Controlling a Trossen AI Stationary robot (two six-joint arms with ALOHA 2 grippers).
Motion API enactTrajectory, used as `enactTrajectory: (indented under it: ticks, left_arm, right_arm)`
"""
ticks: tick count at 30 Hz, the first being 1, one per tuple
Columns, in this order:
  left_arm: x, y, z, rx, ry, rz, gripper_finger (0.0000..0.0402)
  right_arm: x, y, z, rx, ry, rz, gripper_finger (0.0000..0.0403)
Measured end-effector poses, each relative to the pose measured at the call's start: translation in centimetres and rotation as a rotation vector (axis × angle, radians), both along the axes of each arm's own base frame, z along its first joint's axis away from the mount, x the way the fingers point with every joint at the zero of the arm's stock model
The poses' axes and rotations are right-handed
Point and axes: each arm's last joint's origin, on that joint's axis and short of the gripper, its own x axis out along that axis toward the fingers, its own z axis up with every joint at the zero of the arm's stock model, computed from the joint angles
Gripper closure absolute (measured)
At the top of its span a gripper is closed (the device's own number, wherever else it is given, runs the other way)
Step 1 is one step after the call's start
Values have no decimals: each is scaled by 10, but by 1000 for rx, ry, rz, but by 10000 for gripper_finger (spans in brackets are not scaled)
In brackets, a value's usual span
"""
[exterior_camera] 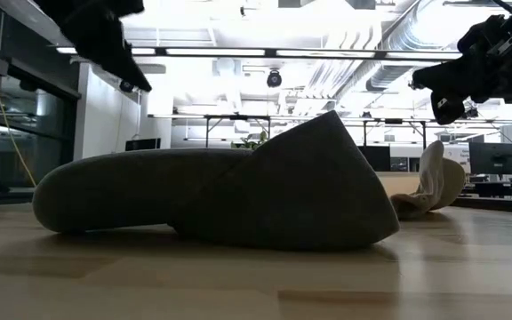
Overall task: Pick & Place hat
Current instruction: Put the left brown cap into the blue bin
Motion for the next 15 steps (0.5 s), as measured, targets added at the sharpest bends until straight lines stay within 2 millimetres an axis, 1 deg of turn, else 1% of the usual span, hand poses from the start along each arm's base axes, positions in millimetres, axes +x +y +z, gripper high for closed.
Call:
enactTrajectory:
  ticks: [3,9,15]
  left_arm:
    - [15,-4,-4,-10,92,-64,82]
    - [42,-11,-10,-78,190,-142,82]
    - [61,-17,-28,-110,284,-221,82]
  right_arm:
    - [0,0,0,0,0,0,402]
    - [0,0,0,0,0,0,402]
    - [0,0,0,0,0,0,402]
